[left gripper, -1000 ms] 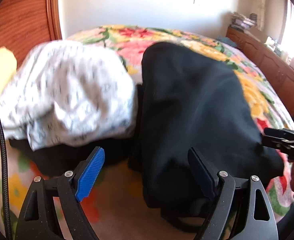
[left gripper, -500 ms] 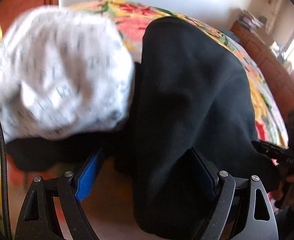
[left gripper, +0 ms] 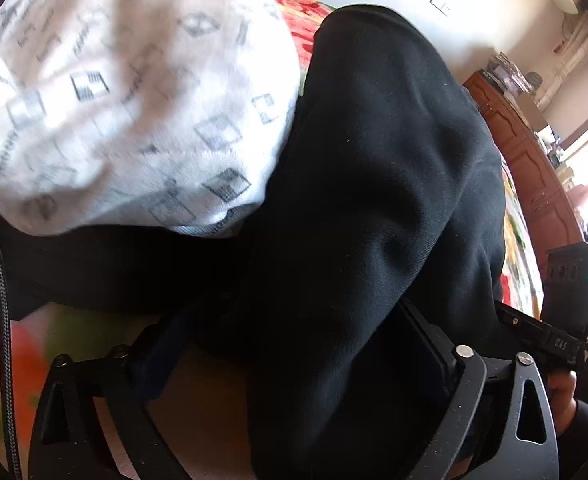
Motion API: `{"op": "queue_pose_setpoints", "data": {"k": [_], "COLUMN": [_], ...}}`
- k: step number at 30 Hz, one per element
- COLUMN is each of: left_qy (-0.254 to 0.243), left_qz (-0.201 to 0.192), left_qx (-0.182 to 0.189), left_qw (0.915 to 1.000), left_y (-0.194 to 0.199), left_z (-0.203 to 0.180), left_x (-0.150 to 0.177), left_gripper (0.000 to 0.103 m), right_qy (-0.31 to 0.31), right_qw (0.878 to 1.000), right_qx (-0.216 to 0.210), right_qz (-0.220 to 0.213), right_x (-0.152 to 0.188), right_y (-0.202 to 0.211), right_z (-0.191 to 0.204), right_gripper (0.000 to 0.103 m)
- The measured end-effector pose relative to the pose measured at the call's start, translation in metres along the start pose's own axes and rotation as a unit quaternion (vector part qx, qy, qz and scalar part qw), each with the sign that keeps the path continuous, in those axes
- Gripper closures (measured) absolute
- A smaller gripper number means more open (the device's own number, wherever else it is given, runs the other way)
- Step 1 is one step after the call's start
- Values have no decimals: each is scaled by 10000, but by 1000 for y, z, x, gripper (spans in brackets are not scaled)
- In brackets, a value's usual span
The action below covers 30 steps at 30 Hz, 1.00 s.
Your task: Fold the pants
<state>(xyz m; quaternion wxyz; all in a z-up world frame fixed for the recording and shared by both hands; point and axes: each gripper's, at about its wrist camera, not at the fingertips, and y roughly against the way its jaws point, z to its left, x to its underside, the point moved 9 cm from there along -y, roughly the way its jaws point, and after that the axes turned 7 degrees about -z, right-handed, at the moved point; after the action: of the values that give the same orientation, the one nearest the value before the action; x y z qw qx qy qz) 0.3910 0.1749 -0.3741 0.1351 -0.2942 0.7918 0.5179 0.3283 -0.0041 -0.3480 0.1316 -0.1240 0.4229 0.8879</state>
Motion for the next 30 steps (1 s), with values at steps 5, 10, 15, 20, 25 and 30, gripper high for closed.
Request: {"op": "queue_pose_setpoints", "data": {"k": [5,10,15,20,25,30], "left_qy": [130,-100,-156,-291,-357,-286], "left_qz": [19,-59,-125,-238,-272,-120], "left_qx": [105,9,-34,36,139,349], "left_qw": [9999,9999,9998,9993,9989,9989], "left_y": [9,18,33,49,65,75], "left_z": [7,4,5,5,-3,-18], "left_x": [4,3,-3,-8,-12,-15], "left_gripper": [5,17,32,50,60,63], "right_qy": [-142,-17,247,396,440,623], "right_qw": [9998,9998,9990,9962,9952,9944], "right_qx": [-125,-188,-183,-504,-547,-419], "right_qz": [62,-28,-337,-594,-685,-741], "right_x": [-2,-3,-14,-27,-33,-50], "right_y": [-6,2,26,51,71,95], "right_z": [5,16,32,61,70,87], "right_gripper": [29,55,71,74,75,76]}}
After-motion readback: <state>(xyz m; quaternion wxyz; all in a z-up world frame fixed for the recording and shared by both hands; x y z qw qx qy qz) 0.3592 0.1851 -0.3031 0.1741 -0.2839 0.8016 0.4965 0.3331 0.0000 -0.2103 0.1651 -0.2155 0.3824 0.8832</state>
